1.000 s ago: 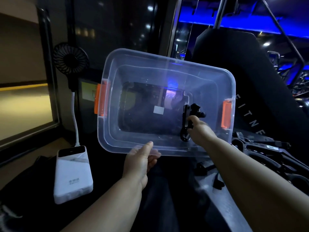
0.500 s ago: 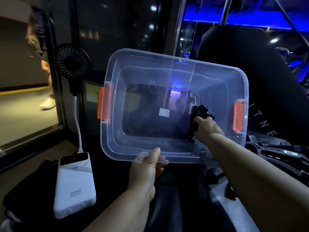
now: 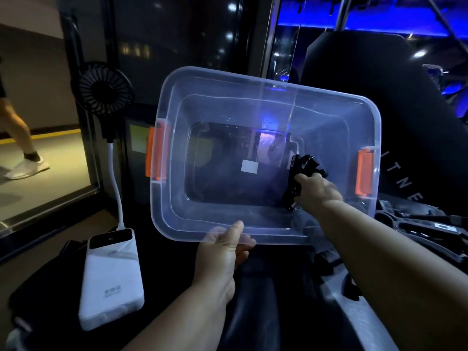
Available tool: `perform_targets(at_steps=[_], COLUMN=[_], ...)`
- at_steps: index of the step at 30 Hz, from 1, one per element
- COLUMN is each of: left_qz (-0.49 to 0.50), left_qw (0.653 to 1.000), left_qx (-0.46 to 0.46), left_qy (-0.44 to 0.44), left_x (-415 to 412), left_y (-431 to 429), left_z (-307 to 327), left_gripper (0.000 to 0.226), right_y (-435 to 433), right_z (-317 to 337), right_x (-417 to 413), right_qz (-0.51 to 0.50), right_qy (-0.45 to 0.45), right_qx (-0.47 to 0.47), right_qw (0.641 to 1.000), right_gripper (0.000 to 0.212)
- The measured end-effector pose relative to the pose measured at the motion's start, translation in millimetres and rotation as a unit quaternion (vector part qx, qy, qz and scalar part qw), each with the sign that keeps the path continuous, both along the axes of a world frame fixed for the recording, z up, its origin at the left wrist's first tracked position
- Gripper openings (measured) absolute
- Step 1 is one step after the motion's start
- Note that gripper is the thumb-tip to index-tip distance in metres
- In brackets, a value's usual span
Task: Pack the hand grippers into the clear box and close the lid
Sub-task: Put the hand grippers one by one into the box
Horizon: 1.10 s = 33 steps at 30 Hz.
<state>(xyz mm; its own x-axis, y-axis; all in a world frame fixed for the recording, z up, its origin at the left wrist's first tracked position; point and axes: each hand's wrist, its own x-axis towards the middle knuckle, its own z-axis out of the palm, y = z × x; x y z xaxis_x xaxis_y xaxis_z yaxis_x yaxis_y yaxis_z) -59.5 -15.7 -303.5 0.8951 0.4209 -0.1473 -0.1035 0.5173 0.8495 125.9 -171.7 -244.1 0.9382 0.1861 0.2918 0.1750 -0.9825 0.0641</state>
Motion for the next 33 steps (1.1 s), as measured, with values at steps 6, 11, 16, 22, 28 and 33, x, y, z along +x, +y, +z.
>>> perform_targets(at_steps=[6,11,16,22,28,33], left_qz=[0.001,-0.001,-0.004,-0.008,-0.006,-0.002], left_qw=[1.000,1.000,1.000,0.999,0.999,0.999], left_qx=[-0.006,-0.010,-0.023,-0.035,-0.035,-0.026], left_qy=[0.000,-0.005,-0.014,-0.020,-0.021,-0.024], left_x=[2.3,2.5,1.6,0.0,-2.8,-4.9], left_y=[0.9,1.6,0.8,1.7,-0.1,-1.7], left_z=[-1.0,-1.6,-1.5,-0.9,0.0,1.0], left_gripper=[0.013,0.013,0.012,0.013,0.013,0.013], right_y=[-1.8,-6.1,-22.0,-60.4,-104.1,-113.1], right_z=[4.3,9.7,15.4,8.0,-30.2,-50.6], right_x=[-2.0,-22.6,-65.2,-121.1,-150.7,-148.5], right_qz=[0.004,0.010,0.037,0.048,0.025,-0.006], right_qy=[0.024,0.025,-0.042,-0.129,-0.069,0.042], right_qx=[0.011,0.013,0.050,0.196,0.230,0.162], right_qw=[1.000,1.000,0.997,0.971,0.971,0.986], right_gripper=[0.045,0.060,0.049,0.035,0.029,0.020])
